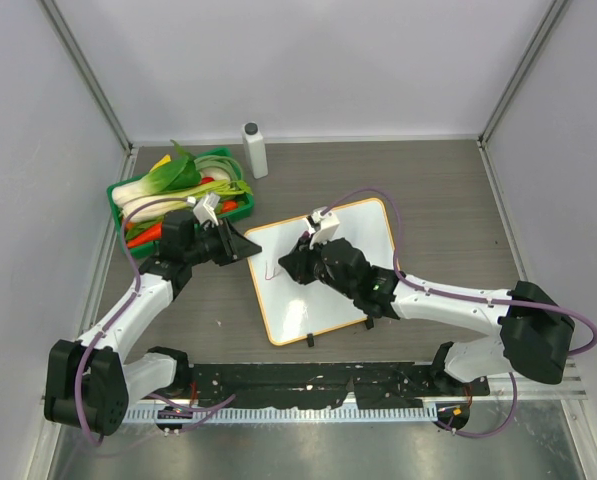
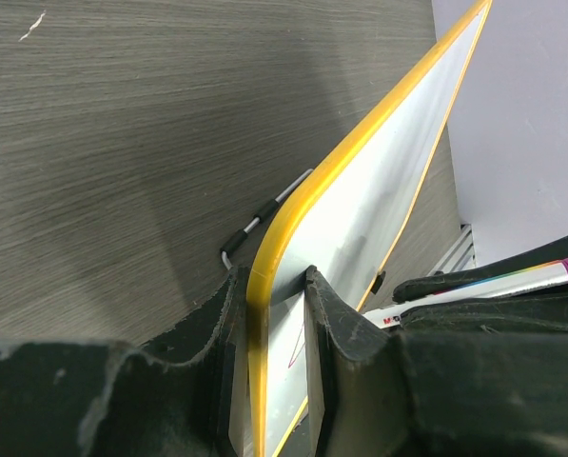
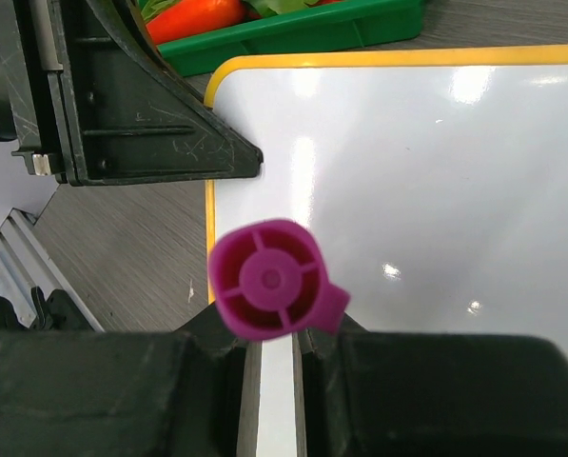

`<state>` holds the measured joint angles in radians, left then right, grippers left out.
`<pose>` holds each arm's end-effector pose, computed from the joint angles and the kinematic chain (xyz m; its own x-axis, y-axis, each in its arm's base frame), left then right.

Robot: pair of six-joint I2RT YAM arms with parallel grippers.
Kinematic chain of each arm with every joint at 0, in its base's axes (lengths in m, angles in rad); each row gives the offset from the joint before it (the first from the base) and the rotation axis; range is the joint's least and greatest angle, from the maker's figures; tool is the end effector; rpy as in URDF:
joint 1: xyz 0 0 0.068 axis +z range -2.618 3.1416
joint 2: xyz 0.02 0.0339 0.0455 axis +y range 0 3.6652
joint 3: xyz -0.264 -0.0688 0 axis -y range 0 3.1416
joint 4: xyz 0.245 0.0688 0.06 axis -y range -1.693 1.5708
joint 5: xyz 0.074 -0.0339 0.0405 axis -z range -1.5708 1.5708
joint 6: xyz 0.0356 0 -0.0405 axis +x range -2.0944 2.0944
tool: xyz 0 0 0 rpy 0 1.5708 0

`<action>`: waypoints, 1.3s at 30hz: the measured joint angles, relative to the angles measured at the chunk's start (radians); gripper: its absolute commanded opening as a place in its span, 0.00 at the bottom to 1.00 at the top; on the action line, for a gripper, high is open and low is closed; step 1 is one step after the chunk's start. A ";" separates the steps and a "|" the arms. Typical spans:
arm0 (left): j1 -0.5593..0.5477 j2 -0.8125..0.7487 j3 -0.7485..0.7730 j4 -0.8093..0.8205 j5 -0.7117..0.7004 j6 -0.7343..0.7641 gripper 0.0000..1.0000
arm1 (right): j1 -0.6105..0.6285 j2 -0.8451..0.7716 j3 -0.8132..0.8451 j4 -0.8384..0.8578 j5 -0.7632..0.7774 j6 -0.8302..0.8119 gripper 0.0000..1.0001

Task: Write a sentence on the whiteboard

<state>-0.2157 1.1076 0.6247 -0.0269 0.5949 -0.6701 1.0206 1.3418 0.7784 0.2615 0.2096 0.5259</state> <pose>0.2274 -0.0703 0.2386 -0.7805 -0.3556 -0.5142 0.2174 0.6169 -0.7564 0.1648 0.2545 0.2581 -0.5009 0.1225 -0.8568 -0.5532 0.7160 0.4258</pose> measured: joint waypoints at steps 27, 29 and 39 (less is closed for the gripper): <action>0.000 0.002 0.000 -0.001 0.000 0.002 0.00 | 0.008 -0.007 0.015 -0.035 0.072 -0.003 0.01; 0.000 0.001 0.000 -0.001 0.000 0.002 0.00 | 0.008 -0.007 0.021 -0.041 0.084 -0.005 0.01; 0.000 0.002 0.000 0.000 0.000 0.002 0.00 | 0.007 -0.003 0.048 -0.058 0.120 -0.021 0.01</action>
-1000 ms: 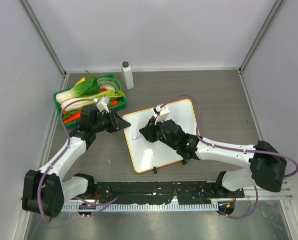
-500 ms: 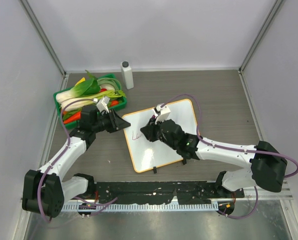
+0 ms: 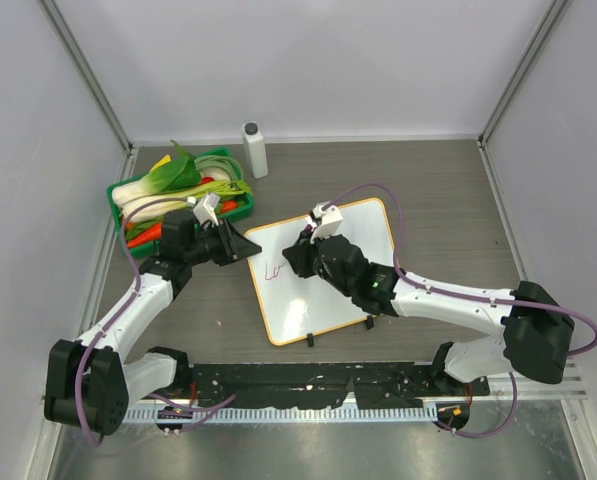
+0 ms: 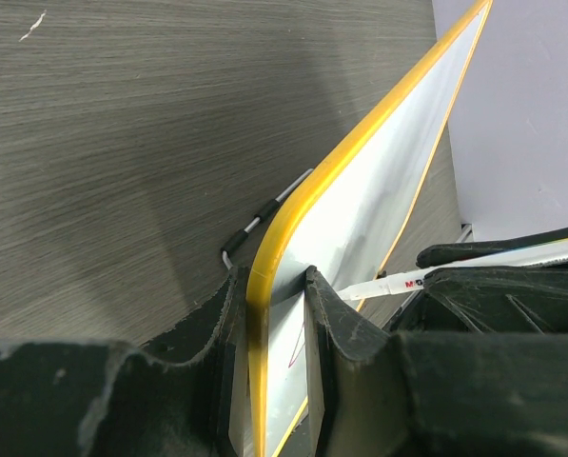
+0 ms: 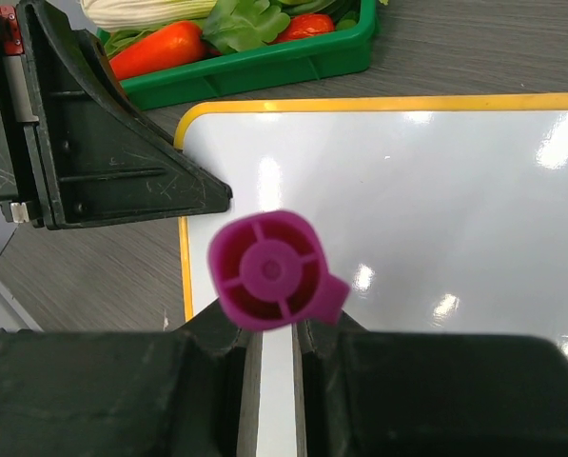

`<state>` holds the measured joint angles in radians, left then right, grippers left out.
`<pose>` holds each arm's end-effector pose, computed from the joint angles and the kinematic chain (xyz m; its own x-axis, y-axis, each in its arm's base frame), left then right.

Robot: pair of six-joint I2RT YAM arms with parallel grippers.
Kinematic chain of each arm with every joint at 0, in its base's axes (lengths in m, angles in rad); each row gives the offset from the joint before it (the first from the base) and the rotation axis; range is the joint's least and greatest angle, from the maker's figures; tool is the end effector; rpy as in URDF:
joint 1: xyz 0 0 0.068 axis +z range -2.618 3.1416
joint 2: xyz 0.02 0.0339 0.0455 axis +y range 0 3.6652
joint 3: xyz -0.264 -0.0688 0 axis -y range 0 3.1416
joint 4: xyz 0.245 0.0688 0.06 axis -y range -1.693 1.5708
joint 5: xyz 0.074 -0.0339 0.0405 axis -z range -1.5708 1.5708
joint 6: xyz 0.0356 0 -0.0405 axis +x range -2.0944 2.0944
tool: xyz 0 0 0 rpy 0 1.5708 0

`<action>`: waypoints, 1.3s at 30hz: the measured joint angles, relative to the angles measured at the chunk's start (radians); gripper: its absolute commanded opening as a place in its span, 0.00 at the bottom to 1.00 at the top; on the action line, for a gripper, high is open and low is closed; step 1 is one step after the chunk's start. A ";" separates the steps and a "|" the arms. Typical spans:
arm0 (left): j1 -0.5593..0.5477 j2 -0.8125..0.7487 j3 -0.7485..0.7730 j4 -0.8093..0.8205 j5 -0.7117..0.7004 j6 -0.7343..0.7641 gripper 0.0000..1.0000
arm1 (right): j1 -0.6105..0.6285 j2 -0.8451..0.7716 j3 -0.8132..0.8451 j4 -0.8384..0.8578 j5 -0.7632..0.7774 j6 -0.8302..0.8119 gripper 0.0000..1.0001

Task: Write a sentence on the whiteboard

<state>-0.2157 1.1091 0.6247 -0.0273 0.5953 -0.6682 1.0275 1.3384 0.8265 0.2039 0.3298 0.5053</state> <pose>0.2276 -0.0703 0.2382 -0.7812 -0.3540 -0.5143 0.2176 0.6176 -0.7557 0.1674 0.2549 0.2701 -0.4519 0.1376 -0.8814 -0.4932 0.7848 0.3754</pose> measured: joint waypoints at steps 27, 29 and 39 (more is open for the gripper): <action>0.000 0.001 0.000 0.001 0.003 0.000 0.00 | -0.004 -0.037 0.020 0.005 -0.029 0.002 0.01; 0.000 0.001 0.000 0.001 0.003 0.000 0.00 | -0.004 -0.041 0.020 0.004 -0.020 0.001 0.01; 0.000 0.001 0.000 0.001 0.003 0.000 0.00 | -0.004 -0.040 0.020 -0.005 -0.012 -0.003 0.02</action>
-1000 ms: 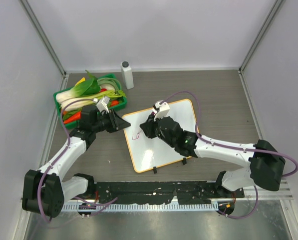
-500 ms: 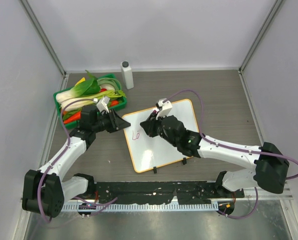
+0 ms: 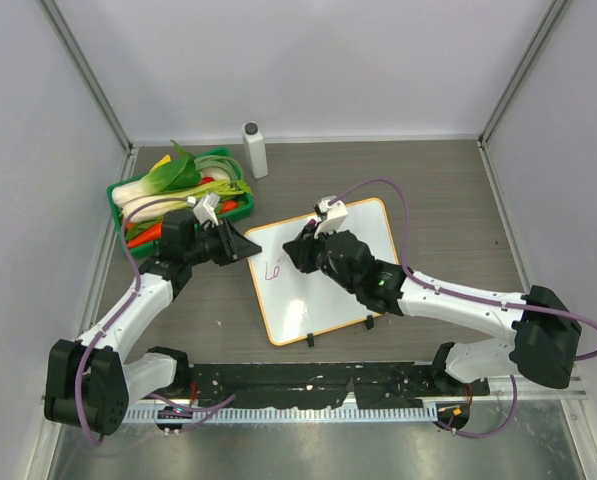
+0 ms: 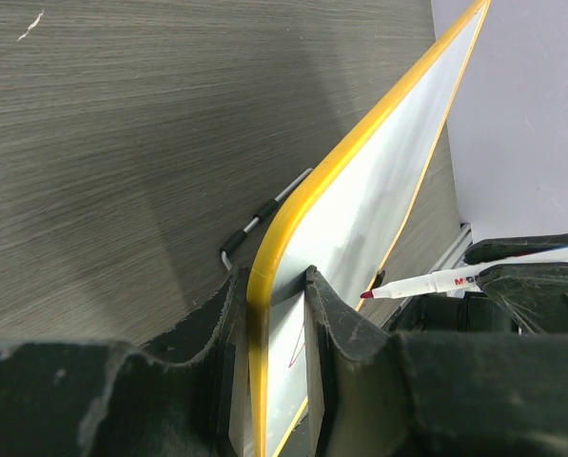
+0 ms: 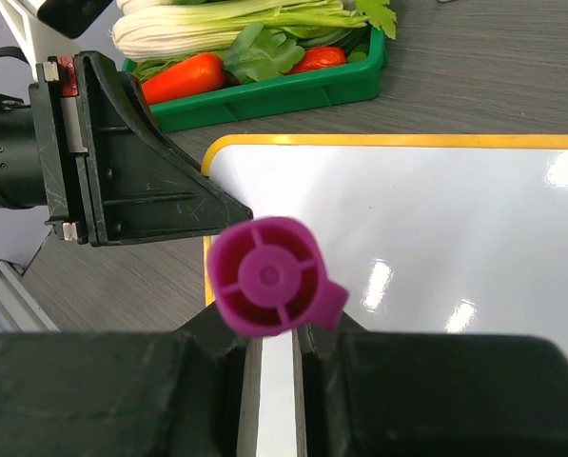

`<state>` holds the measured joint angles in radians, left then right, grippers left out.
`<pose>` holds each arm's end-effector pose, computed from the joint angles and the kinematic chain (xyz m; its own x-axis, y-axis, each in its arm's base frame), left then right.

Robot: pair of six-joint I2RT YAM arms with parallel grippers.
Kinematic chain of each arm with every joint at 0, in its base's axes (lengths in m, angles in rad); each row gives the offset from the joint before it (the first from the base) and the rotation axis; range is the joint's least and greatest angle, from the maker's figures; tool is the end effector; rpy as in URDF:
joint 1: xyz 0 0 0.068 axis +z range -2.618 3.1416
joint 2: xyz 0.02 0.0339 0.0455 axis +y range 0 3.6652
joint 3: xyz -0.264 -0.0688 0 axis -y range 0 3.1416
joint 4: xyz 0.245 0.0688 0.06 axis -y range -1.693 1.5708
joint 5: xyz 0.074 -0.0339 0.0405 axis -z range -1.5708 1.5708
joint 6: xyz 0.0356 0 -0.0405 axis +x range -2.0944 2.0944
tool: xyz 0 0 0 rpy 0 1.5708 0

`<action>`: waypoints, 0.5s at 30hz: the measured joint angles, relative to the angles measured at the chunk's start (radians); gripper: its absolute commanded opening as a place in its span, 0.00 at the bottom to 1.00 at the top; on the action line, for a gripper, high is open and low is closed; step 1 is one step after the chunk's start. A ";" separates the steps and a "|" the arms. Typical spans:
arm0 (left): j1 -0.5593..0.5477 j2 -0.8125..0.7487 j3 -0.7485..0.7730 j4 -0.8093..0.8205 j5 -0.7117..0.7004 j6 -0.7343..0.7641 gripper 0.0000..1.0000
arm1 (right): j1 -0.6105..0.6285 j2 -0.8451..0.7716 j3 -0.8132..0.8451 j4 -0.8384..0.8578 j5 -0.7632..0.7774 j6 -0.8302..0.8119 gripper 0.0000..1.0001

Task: Write a sentence on the whiteboard

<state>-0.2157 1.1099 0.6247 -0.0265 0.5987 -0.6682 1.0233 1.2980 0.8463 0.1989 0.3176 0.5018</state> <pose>0.2277 -0.0704 0.2381 -0.7824 -0.3525 -0.5134 0.2192 0.6158 -0.7568 0.1656 0.2503 0.2878 -0.4286 0.1748 -0.8864 -0.5105 0.7626 0.3972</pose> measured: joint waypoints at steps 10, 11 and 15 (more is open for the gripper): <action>0.000 0.000 0.000 0.000 0.000 0.000 0.00 | 0.000 0.006 0.000 -0.006 0.003 -0.002 0.02; 0.000 0.001 0.000 0.000 0.000 0.000 0.00 | 0.000 0.010 0.000 -0.006 0.003 -0.002 0.01; 0.000 0.004 0.000 0.001 0.001 0.000 0.00 | 0.000 0.032 0.000 -0.007 0.003 -0.003 0.01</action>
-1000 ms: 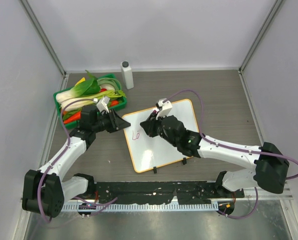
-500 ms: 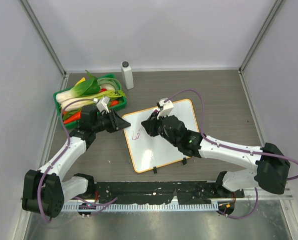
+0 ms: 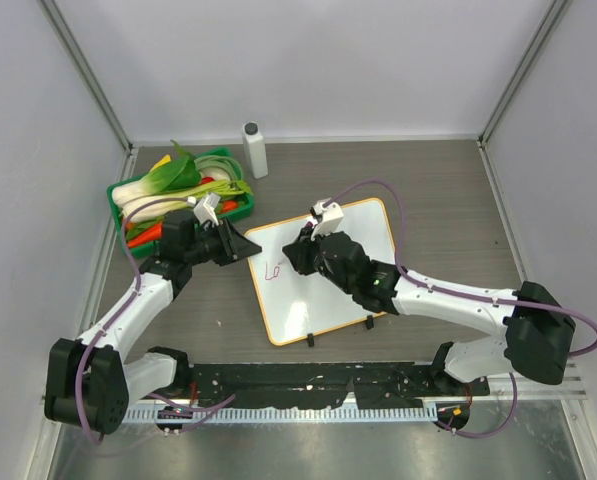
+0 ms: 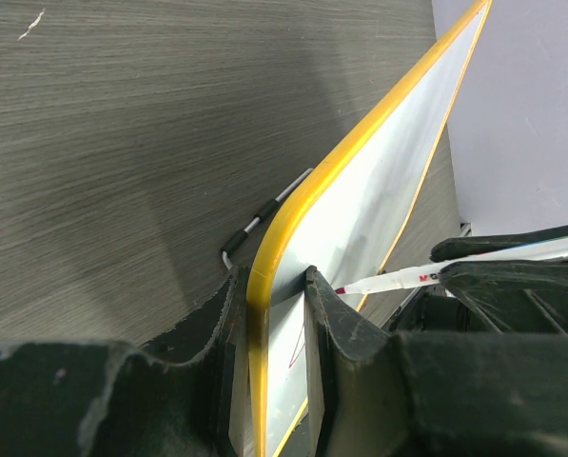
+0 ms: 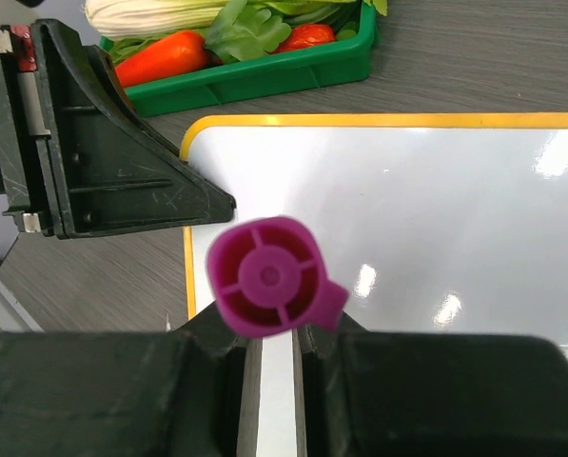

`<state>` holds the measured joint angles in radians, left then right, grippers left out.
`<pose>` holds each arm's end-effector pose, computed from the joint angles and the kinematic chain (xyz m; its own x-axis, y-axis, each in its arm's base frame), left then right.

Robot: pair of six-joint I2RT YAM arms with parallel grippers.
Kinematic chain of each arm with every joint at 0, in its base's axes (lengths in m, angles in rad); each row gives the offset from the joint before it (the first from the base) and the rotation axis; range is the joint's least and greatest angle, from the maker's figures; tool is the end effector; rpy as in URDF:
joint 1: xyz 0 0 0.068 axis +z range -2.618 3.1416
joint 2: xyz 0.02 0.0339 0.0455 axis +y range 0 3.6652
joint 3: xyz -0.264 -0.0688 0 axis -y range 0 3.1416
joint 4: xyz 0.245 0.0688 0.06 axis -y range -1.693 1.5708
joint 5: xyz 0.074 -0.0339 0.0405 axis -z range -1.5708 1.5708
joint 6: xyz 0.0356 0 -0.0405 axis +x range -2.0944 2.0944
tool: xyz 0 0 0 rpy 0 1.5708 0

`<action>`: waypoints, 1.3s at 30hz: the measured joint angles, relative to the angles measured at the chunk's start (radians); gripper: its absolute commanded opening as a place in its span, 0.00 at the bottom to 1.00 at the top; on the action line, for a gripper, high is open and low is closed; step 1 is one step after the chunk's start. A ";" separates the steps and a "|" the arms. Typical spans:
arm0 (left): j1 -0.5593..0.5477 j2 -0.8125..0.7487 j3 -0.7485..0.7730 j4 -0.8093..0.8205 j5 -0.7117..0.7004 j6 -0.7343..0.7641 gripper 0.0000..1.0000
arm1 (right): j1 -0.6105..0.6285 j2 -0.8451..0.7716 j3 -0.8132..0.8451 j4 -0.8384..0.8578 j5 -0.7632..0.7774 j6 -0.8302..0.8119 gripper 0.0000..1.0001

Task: Write a sentence on the whiteboard

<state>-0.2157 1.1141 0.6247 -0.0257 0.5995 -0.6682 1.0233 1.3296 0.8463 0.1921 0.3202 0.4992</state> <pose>0.2282 -0.0706 0.2373 -0.7844 -0.3518 -0.5109 0.2170 0.6159 -0.7574 0.1683 0.2546 0.2782 -0.4441 0.1445 -0.8843 -0.5022 0.7772 0.3792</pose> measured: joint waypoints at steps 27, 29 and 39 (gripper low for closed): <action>0.001 0.007 0.000 0.004 0.003 0.000 0.00 | 0.000 0.014 -0.006 -0.010 0.014 0.002 0.02; 0.001 0.009 0.000 0.003 0.003 0.000 0.00 | 0.000 0.014 -0.010 -0.010 0.011 0.004 0.01; 0.001 0.009 0.000 0.003 0.003 0.000 0.00 | 0.000 0.002 -0.027 -0.015 -0.010 0.012 0.01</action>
<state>-0.2150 1.1233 0.6247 -0.0231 0.6022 -0.6682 1.0237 1.3319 0.8188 0.1768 0.3107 0.5110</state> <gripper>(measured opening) 0.275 0.180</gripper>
